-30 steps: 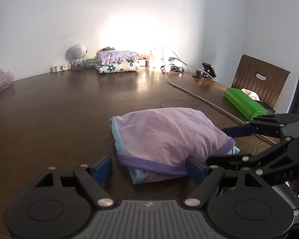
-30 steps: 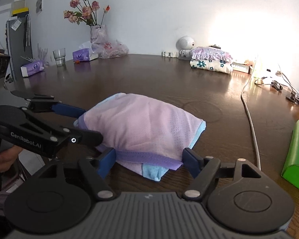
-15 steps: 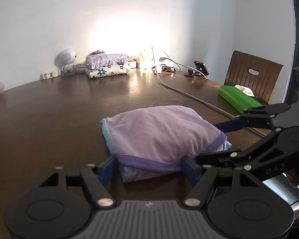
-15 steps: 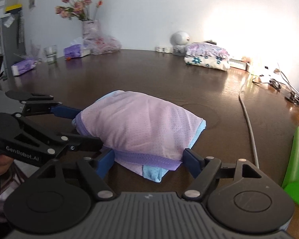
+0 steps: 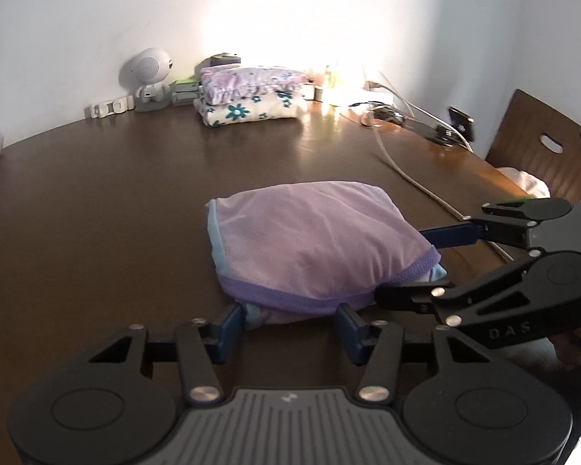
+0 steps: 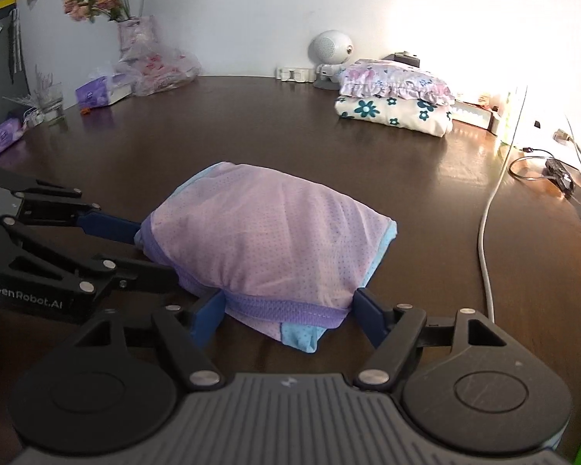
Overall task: Fold clothes
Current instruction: 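Grasp the folded bundle edges with both grippers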
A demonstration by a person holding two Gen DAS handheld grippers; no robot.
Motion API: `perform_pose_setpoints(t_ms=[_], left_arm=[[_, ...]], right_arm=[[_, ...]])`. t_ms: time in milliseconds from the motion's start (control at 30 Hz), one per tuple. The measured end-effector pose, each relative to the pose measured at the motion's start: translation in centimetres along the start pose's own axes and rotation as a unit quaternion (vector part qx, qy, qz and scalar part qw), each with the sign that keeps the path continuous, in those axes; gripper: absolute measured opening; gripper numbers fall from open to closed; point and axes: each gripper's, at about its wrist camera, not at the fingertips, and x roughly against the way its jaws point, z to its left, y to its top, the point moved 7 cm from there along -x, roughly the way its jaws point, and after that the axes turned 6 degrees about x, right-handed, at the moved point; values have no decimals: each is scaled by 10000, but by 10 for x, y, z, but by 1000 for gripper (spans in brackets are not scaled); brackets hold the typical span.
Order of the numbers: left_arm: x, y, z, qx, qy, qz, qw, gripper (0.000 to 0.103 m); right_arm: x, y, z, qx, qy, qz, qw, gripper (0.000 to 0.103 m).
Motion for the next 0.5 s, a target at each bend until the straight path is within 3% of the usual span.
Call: perform_pose_setpoints(t_ms=[267, 500], left_arm=[[-36, 43, 24, 187, 28, 273, 9994, 51], [-57, 68, 39, 483, 118, 332, 9982, 54]], right_arm=[[-44, 37, -32, -84, 128, 157, 9998, 72], [-77, 62, -62, -279, -102, 318, 9991, 71]])
